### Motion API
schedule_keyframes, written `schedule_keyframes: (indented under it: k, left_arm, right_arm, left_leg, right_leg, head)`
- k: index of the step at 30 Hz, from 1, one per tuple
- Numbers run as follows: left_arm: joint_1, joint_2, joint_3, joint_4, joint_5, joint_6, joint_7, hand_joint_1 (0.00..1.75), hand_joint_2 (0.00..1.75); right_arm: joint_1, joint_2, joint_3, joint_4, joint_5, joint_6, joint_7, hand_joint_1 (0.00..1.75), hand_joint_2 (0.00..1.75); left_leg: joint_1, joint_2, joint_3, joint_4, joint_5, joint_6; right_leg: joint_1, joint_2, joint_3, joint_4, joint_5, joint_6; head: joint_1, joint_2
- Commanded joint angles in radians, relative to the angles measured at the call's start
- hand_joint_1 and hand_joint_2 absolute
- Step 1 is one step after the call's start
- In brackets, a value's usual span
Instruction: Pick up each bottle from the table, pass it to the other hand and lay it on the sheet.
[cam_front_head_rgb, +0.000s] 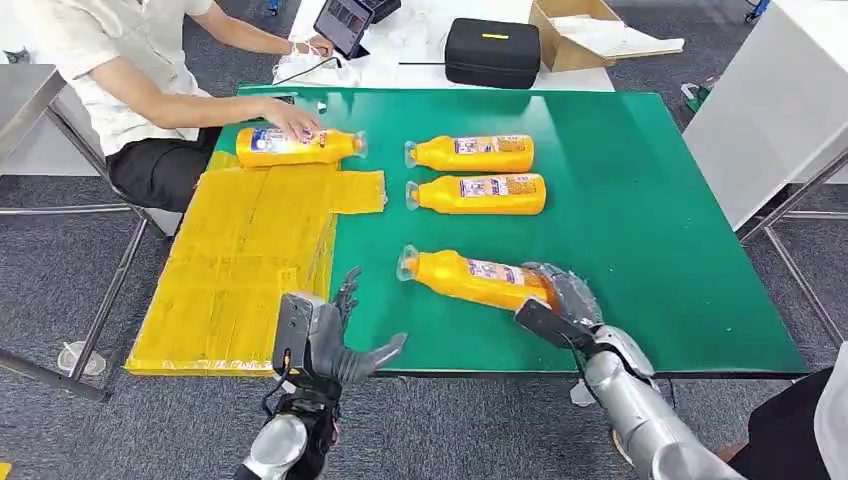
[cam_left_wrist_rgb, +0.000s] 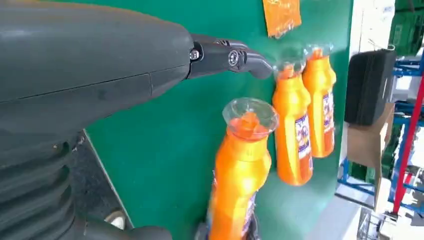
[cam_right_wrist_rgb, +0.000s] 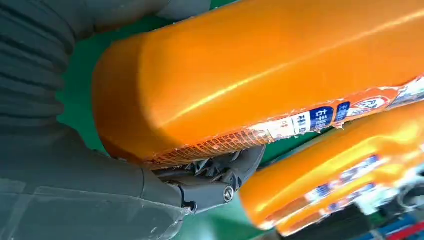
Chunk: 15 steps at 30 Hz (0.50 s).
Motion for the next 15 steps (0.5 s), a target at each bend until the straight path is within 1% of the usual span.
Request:
schedule_keyframes:
  k: [1, 2, 3, 5, 6, 8, 9, 10, 11, 13, 14, 15]
  left_arm:
    - [-0.045, 0.025, -0.026, 0.054, 0.035, -0.019, -0.018, 0.0, 1.75]
    - [-0.046, 0.024, -0.03, 0.053, 0.057, -0.036, -0.027, 0.0, 1.75]
    - [-0.041, 0.019, -0.026, 0.055, 0.095, -0.057, -0.021, 0.0, 1.75]
    - [-0.038, 0.019, -0.022, 0.063, 0.142, -0.076, -0.031, 0.0, 1.75]
    - [-0.027, 0.016, -0.009, 0.056, 0.174, -0.078, -0.059, 0.0, 1.75]
    - [-0.013, 0.024, -0.01, 0.037, 0.204, -0.085, -0.067, 0.0, 1.75]
    - [-0.007, 0.028, -0.012, 0.026, 0.219, -0.093, -0.066, 0.0, 1.75]
    - [-0.005, 0.031, -0.014, 0.022, 0.221, -0.095, -0.066, 0.0, 1.75]
    - [-0.005, 0.031, -0.014, 0.022, 0.221, -0.095, -0.066, 0.0, 1.75]
    - [0.001, 0.03, -0.01, 0.004, 0.269, -0.13, -0.065, 0.0, 1.75]
    - [0.001, 0.029, -0.011, -0.006, 0.293, -0.159, -0.076, 0.0, 1.75]
    - [-0.003, 0.027, -0.011, -0.009, 0.312, -0.18, -0.084, 0.0, 1.75]
  right_arm:
    - [0.06, 0.036, -0.051, 0.007, -0.108, 0.092, -0.072, 1.75, 1.75]
    - [0.069, 0.048, -0.07, -0.022, -0.156, 0.12, -0.104, 1.75, 1.75]
    - [0.08, 0.066, -0.091, -0.058, -0.206, 0.142, -0.13, 1.75, 1.75]
    - [0.105, 0.087, -0.111, -0.127, -0.262, 0.158, -0.142, 1.75, 1.75]
    - [0.126, 0.114, -0.142, -0.185, -0.312, 0.143, -0.139, 1.75, 1.75]
    - [0.153, 0.131, -0.141, -0.255, -0.328, 0.095, -0.107, 1.75, 1.75]
    - [0.162, 0.142, -0.141, -0.277, -0.344, 0.089, -0.101, 1.75, 1.75]
    - [0.165, 0.145, -0.138, -0.285, -0.347, 0.087, -0.098, 1.75, 1.75]
    - [0.165, 0.145, -0.138, -0.285, -0.347, 0.087, -0.098, 1.75, 1.75]
    - [0.171, 0.17, -0.114, -0.301, -0.359, 0.089, -0.087, 1.75, 1.75]
    - [0.176, 0.188, -0.112, -0.311, -0.408, 0.135, -0.106, 1.75, 1.75]
    - [0.177, 0.209, -0.106, -0.315, -0.456, 0.196, -0.105, 1.75, 1.75]
  left_leg:
    - [0.001, -0.002, 0.003, -0.001, 0.0, 0.0]
    - [0.001, -0.002, 0.006, -0.002, -0.001, 0.0]
    - [0.001, -0.001, 0.004, -0.001, 0.0, 0.0]
    - [0.001, 0.001, 0.004, -0.001, -0.001, 0.0]
    - [0.001, 0.001, 0.005, -0.001, -0.001, 0.0]
    - [0.001, 0.002, 0.003, -0.001, -0.001, 0.0]
    - [0.001, 0.003, 0.004, -0.001, -0.002, -0.001]
    - [0.0, 0.002, 0.002, 0.0, -0.001, 0.0]
    - [0.0, 0.003, 0.004, -0.001, -0.003, -0.001]
    - [0.001, 0.001, 0.001, 0.0, -0.002, 0.0]
    - [0.001, 0.002, 0.003, 0.0, -0.003, 0.0]
    - [0.001, 0.002, 0.002, 0.0, -0.002, 0.0]
  right_leg:
    - [0.001, -0.002, 0.004, -0.001, -0.001, -0.002]
    - [0.002, -0.004, 0.007, -0.002, -0.002, -0.003]
    - [0.001, -0.002, 0.004, -0.001, -0.001, -0.002]
    - [0.001, -0.001, 0.005, -0.001, -0.001, -0.002]
    - [0.001, -0.001, 0.006, -0.001, -0.001, -0.003]
    - [0.001, 0.001, 0.004, -0.001, -0.001, -0.002]
    - [0.001, 0.002, 0.005, 0.0, -0.001, -0.003]
    - [0.001, 0.001, 0.002, 0.0, -0.001, -0.002]
    - [0.001, 0.002, 0.004, 0.0, -0.002, -0.003]
    - [0.001, 0.001, 0.002, 0.0, -0.001, -0.002]
    - [0.002, 0.001, 0.004, 0.0, -0.003, -0.003]
    - [0.001, 0.002, 0.003, 0.0, -0.002, -0.003]
  head:
    - [0.0, 0.0]
    - [0.0, 0.0]
    - [0.0, 0.0]
    - [0.0, 0.0]
    - [0.0, 0.0]
    - [0.0, 0.0]
    - [0.0, 0.0]
    - [0.0, 0.0]
    - [0.0, 0.0]
    - [0.0, 0.0]
    - [0.0, 0.0]
    - [0.0, 0.0]
